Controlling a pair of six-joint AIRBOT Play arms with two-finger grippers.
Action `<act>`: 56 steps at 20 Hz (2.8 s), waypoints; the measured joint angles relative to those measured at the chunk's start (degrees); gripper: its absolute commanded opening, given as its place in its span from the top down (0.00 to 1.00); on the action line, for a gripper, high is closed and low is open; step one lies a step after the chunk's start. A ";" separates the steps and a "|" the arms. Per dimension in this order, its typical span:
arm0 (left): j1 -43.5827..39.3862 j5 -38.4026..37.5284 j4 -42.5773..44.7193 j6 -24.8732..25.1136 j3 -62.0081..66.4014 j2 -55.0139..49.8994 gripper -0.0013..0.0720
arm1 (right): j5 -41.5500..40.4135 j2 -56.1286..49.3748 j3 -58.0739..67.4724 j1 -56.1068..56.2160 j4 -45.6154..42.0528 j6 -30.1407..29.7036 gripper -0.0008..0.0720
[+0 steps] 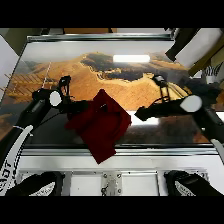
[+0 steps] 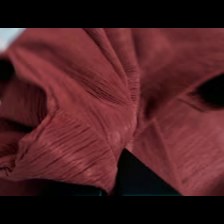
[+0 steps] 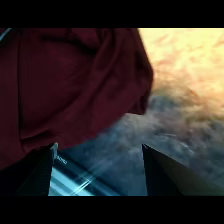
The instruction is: Fold the clothes and pants, and hang the long-sleeved shirts on hangers.
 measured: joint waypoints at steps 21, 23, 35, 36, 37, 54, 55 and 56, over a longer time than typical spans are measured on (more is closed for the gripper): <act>4.35 0.13 -2.34 1.36 -1.33 3.67 0.95 | -10.36 -37.83 29.88 21.42 -31.61 29.59 0.51; 4.35 0.02 -2.34 1.36 -1.33 3.67 0.95 | -10.78 -38.80 30.03 21.46 -32.98 31.36 0.79; 6.38 -8.72 -1.88 3.48 -1.33 10.80 0.95 | 10.29 -25.90 27.06 21.49 -35.17 20.81 0.96; 6.56 -11.63 -1.97 3.63 -1.36 13.25 0.95 | 14.29 -22.27 25.90 21.51 -35.15 20.02 0.96; 6.56 -14.71 -2.29 3.78 -1.38 15.76 0.95 | 18.47 -18.03 24.61 21.53 -35.10 19.37 0.96; 3.52 -9.51 -5.44 3.61 12.79 -2.62 0.02 | 18.84 -6.03 20.44 14.27 -28.87 27.21 0.96; 3.30 -9.09 -6.25 3.72 14.58 -4.17 0.02 | 16.96 -6.91 20.44 12.76 -28.87 28.55 0.96; 2.38 -8.70 -6.97 3.74 15.58 -4.85 0.02 | 15.58 -7.50 20.41 11.47 -28.85 29.62 0.96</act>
